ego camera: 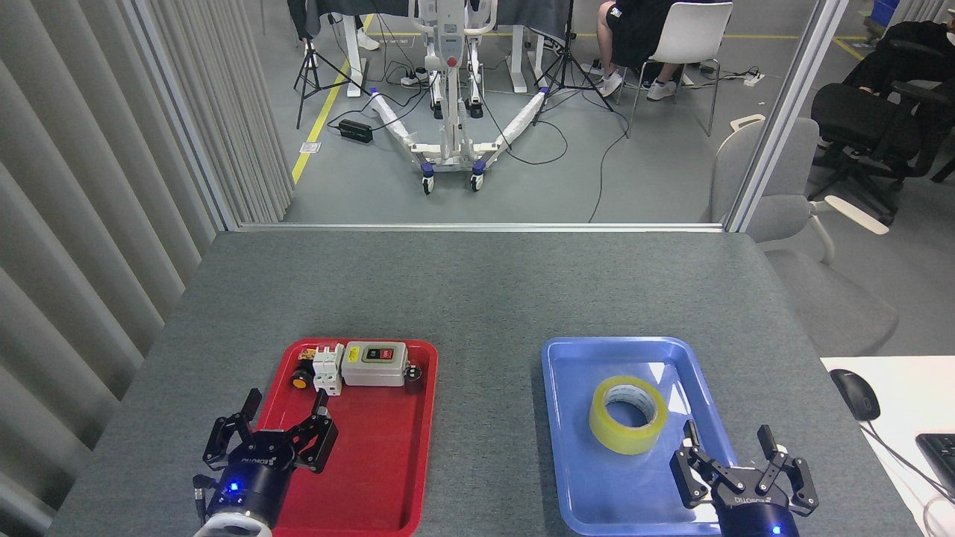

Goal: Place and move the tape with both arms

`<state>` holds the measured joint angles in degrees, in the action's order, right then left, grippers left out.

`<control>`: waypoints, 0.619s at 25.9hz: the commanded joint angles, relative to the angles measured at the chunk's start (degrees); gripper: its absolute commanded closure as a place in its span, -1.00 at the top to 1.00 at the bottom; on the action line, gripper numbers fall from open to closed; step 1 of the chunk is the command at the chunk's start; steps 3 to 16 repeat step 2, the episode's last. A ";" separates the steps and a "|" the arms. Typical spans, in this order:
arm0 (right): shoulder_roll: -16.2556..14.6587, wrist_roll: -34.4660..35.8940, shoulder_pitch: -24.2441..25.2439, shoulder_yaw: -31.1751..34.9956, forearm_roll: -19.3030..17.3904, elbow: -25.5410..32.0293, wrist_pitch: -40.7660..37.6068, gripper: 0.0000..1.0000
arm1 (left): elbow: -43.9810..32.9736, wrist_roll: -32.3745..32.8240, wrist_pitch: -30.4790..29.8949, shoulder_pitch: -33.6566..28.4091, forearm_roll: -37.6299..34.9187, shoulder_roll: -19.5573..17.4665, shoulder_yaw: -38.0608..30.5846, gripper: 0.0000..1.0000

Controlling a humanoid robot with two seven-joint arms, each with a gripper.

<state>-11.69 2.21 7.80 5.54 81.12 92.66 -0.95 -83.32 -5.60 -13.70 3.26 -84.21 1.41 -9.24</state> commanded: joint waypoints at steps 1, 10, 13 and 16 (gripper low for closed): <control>0.00 -0.01 -0.15 0.00 0.09 0.06 -0.02 0.98 | 0.00 -0.02 -0.09 -0.01 -0.08 0.00 -0.07 1.00; 0.00 -0.01 -0.15 0.00 0.00 0.06 -0.02 0.98 | 0.00 -0.02 -0.09 -0.01 0.01 0.08 -0.07 1.00; 0.00 -0.01 -0.15 0.00 0.00 0.06 -0.02 0.98 | 0.00 -0.02 -0.09 -0.01 0.01 0.08 -0.07 1.00; 0.00 -0.01 -0.15 0.00 0.00 0.06 -0.02 0.98 | 0.00 -0.02 -0.09 -0.01 0.01 0.08 -0.07 1.00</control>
